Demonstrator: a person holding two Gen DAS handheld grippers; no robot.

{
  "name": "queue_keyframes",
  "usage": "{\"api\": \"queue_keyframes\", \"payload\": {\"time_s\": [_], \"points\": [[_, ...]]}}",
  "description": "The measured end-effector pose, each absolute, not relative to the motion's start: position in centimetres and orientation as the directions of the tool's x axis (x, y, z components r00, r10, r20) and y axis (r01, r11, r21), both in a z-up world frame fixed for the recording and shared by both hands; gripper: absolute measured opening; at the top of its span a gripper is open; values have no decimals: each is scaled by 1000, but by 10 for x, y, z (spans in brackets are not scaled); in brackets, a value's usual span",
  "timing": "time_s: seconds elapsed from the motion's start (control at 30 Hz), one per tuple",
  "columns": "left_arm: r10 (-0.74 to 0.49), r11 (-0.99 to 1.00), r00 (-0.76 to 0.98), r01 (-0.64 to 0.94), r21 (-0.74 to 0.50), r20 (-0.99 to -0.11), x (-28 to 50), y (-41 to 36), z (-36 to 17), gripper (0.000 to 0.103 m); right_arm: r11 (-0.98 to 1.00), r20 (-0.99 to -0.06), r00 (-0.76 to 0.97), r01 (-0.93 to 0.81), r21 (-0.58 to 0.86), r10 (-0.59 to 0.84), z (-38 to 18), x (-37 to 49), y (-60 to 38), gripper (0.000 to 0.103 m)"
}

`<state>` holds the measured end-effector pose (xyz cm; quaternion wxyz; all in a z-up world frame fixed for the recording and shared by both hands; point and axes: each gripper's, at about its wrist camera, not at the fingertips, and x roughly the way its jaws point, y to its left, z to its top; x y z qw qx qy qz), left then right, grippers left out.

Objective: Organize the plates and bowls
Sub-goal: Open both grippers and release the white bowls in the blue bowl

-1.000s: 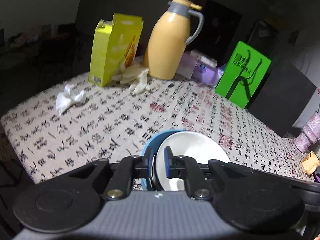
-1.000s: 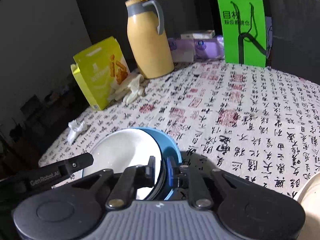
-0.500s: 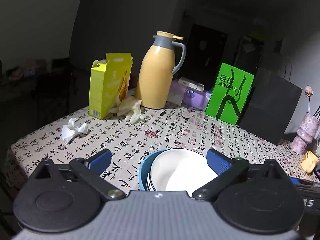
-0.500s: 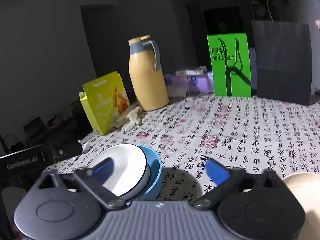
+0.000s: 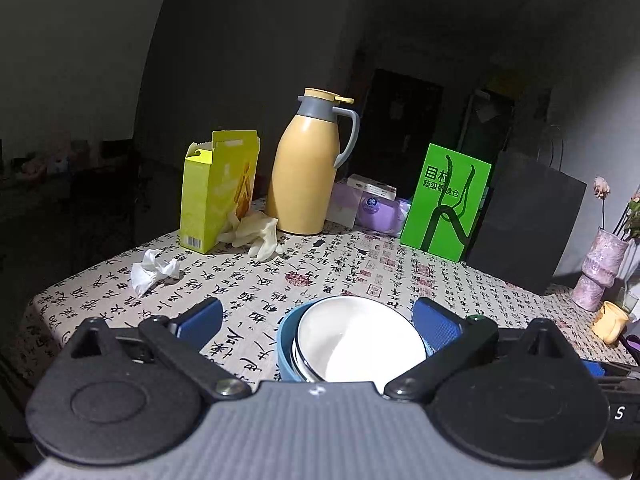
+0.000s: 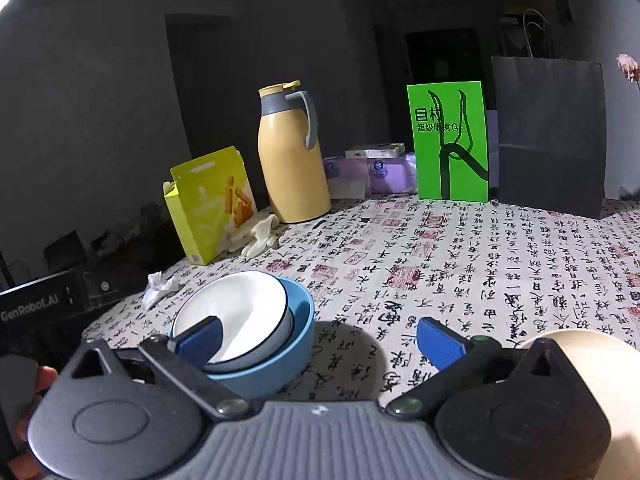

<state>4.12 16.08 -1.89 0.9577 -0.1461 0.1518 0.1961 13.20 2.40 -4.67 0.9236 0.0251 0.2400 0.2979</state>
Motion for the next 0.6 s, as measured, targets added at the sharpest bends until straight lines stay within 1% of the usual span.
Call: {"api": "queue_keyframes", "payload": {"time_s": [0.37,0.6], "points": [[316,899,893,-390,-198,-321,18,155,-18,103,826,-438,710,-537,170,552,-48,114,16,103],[305,902,904,-376,-214,-301,8,162,-18,103,831,-447,717,-540,129,535,-46,105,17,103]]}}
